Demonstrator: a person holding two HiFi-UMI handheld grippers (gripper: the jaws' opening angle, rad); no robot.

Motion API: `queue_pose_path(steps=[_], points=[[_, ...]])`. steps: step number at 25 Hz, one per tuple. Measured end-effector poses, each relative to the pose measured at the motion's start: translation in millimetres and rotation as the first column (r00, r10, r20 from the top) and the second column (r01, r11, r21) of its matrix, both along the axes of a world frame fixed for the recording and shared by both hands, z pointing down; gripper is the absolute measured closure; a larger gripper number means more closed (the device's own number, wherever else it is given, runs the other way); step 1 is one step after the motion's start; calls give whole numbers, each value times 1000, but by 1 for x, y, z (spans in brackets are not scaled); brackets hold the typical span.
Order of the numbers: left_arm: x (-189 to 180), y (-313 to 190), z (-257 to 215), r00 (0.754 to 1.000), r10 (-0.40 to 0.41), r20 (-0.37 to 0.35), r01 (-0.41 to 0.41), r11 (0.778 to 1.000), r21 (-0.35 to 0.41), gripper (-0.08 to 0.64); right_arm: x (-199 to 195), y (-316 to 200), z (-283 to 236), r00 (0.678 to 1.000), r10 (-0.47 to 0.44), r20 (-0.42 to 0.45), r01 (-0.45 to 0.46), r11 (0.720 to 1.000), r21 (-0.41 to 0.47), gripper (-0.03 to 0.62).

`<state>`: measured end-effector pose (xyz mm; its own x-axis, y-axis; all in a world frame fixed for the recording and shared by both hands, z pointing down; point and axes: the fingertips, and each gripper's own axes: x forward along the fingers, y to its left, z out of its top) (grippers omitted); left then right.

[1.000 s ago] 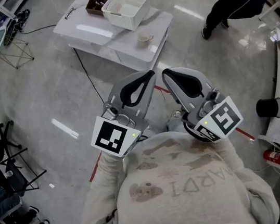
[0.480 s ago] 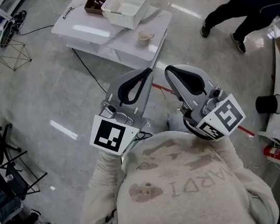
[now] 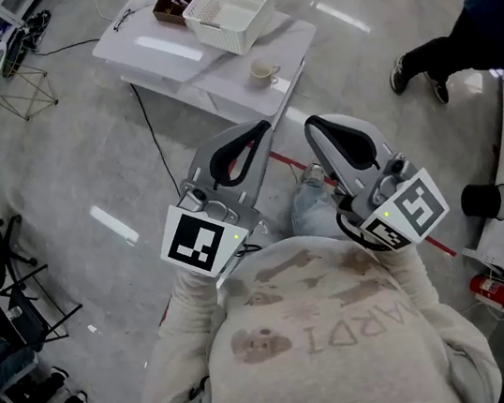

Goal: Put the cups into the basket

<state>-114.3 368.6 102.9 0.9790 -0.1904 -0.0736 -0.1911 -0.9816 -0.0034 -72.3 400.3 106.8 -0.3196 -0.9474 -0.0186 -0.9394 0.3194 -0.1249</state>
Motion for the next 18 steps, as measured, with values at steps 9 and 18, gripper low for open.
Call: queue_pose_path(steps=[9, 18], points=[[75, -49, -4, 996, -94, -7, 94, 996, -9, 560, 81, -56, -7, 996, -89, -11, 89, 996, 8, 565], [135, -91, -8, 970, -242, -24, 242, 970, -14, 560, 152, -96, -7, 974, -223, -33, 223, 975, -1, 565]])
